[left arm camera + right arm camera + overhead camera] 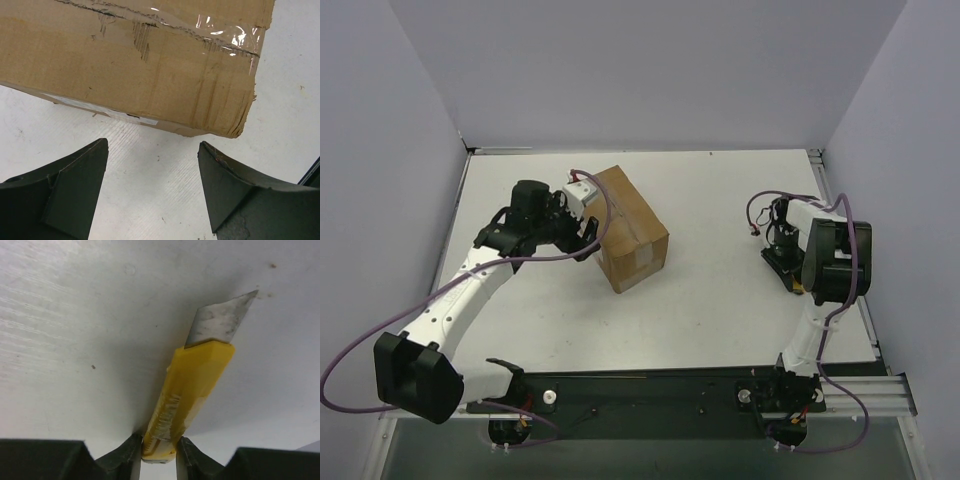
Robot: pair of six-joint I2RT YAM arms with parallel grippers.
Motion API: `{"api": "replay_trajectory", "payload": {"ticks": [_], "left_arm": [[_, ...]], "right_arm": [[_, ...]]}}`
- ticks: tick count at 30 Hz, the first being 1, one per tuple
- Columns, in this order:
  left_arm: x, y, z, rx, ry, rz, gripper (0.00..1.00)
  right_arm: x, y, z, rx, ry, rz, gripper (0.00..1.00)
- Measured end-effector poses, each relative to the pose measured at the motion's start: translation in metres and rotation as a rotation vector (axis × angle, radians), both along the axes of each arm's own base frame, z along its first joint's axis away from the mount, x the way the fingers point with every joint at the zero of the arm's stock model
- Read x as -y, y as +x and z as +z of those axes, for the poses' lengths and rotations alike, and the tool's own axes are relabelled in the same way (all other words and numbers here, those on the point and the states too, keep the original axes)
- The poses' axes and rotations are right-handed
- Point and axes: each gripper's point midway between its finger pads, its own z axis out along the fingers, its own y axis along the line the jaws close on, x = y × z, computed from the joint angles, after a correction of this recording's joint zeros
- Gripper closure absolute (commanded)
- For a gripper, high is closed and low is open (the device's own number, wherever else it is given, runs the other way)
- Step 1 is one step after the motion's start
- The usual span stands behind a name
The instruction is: Unpack the express box
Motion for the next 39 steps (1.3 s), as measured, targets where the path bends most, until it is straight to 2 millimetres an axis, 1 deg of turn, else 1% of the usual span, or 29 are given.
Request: {"api": "replay_trajectory", "payload": {"ticks": [1,3,6,8,11,15,17,20,21,23,26,29,31,33,36,39], "left_arm": [[0.0,0.001,0.001,0.003,0.001,0.0,0.18],[0.001,0.004,0.003,0.007,0.001,0.001,0.18],[0.002,0.008,0.008,0.018,0.0,-0.001,0.18],[0.003,0.01,0.013,0.032,-0.002,-0.006,0.18],[0.006,0.012,0.024,0.056,-0.014,-0.02,0.18],[0.014,0.012,0.037,0.083,-0.033,-0.05,0.18],[0.021,0.01,0.044,0.101,-0.039,-0.073,0.18],[0.035,0.004,0.053,0.143,-0.037,-0.136,0.18],[0.04,0.0,0.056,0.166,-0.03,-0.166,0.18],[0.056,-0.012,0.064,0.229,-0.015,-0.247,0.18],[0.078,-0.035,0.087,0.394,0.007,-0.392,0.18],[0.087,-0.052,0.118,0.619,0.019,-0.498,0.21],[0.085,-0.055,0.134,0.768,0.039,-0.528,0.22],[0.084,-0.053,0.142,0.886,0.068,-0.545,0.25],[0.087,-0.046,0.136,0.977,0.108,-0.568,0.25],[0.092,-0.04,0.125,0.97,0.12,-0.576,0.25]], "right_arm": [[0.0,0.0,0.0,-0.001,-0.01,0.003,0.94],[0.0,-0.002,0.0,-0.007,-0.032,0.016,0.94],[-0.001,-0.004,0.002,-0.003,-0.05,0.022,0.98],[-0.005,-0.006,0.008,0.023,-0.044,0.018,1.0],[-0.015,-0.002,0.031,0.113,-0.006,0.001,1.0],[-0.032,0.004,0.082,0.283,0.072,-0.025,1.0],[-0.045,0.007,0.104,0.358,0.131,-0.026,1.0],[-0.075,0.008,0.13,0.42,0.253,0.011,1.0],[-0.088,0.009,0.137,0.427,0.297,0.037,1.0],[-0.123,0.011,0.152,0.432,0.41,0.124,1.0],[-0.176,0.007,0.177,0.427,0.569,0.287,1.0],[-0.225,-0.005,0.201,0.402,0.701,0.449,1.0],[-0.248,-0.012,0.21,0.377,0.762,0.519,1.0],[-0.265,-0.017,0.214,0.344,0.809,0.568,1.0],[-0.285,-0.016,0.214,0.309,0.844,0.617,1.0],[-0.299,-0.015,0.208,0.269,0.855,0.644,1.0]]}}
